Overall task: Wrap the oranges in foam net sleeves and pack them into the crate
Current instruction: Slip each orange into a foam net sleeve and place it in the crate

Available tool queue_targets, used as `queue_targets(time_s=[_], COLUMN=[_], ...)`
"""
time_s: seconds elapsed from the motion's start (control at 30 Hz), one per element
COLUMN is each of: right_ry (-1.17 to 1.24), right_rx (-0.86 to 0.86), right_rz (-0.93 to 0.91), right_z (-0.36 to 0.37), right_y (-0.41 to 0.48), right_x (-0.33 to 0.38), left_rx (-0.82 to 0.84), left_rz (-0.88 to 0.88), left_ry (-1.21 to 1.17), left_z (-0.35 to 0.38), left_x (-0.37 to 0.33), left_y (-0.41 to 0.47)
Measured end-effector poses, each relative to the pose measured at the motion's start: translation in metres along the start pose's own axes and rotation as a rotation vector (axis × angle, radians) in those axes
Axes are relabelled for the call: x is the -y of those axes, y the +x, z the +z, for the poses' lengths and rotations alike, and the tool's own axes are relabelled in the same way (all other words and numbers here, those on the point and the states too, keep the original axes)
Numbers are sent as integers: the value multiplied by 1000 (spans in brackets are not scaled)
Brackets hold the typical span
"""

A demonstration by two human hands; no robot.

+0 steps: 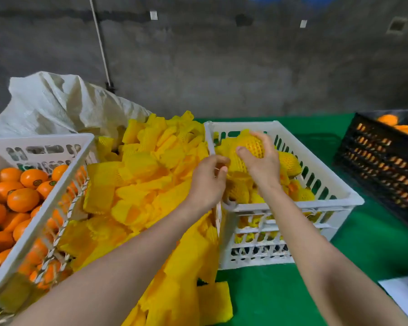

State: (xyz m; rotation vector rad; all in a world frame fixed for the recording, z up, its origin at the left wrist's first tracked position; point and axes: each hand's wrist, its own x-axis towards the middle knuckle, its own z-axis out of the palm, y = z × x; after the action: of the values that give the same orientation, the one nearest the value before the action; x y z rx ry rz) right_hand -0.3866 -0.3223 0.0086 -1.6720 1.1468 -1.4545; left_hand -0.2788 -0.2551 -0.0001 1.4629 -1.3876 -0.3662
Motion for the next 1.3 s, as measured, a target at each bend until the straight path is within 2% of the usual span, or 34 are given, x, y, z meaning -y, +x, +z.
queue_targets(time_s=[0.1, 0.17, 0.23, 0.37, 0.53, 0.6, 0.67, 0.77, 0.9, 1.03, 1.13, 1.2, 1.3], right_ry=[-247, -415, -540, -655, -834, -902, -965, -904, -663, -406, -261, -217, -277], right_rx=[-24, -20, -7, 8, 169, 165, 142, 168, 237, 291, 334, 480, 871], right_rz=[86, 146, 182, 163, 204, 204, 122, -93, -378, -462, -484, -481, -476], right_z=[-14, -22, -24, -15, -6, -7, -7, 2, 22, 44, 61, 80, 117], right_y=[42, 69, 91, 116, 120, 118, 111, 97, 59, 5, -37, -67, -115], right_x=[-26, -42, -56, -77, -96, -94, -86, -66, -30, 4, 25, 31, 30], left_rx=[229, 339, 379, 352, 288, 224, 130, 29, 51, 130, 74, -8, -118], left_rz=[93, 57, 20, 25, 20, 4, -6, -28, -39, -38, -128, -202, -277], left_ry=[227, 329, 364, 328, 255, 211, 178, 165, 149, 82, -31, -46, -23], left_z=[33, 48, 54, 53, 51, 50, 48, 43, 30, -13, -70, -114, -172], left_x=[-2, 2, 9, 16, 17, 16, 15, 13, 11, 17, 32, 46, 65], left_y=[18, 23, 26, 27, 24, 21, 17, 9, 0, -7, -11, -15, -28])
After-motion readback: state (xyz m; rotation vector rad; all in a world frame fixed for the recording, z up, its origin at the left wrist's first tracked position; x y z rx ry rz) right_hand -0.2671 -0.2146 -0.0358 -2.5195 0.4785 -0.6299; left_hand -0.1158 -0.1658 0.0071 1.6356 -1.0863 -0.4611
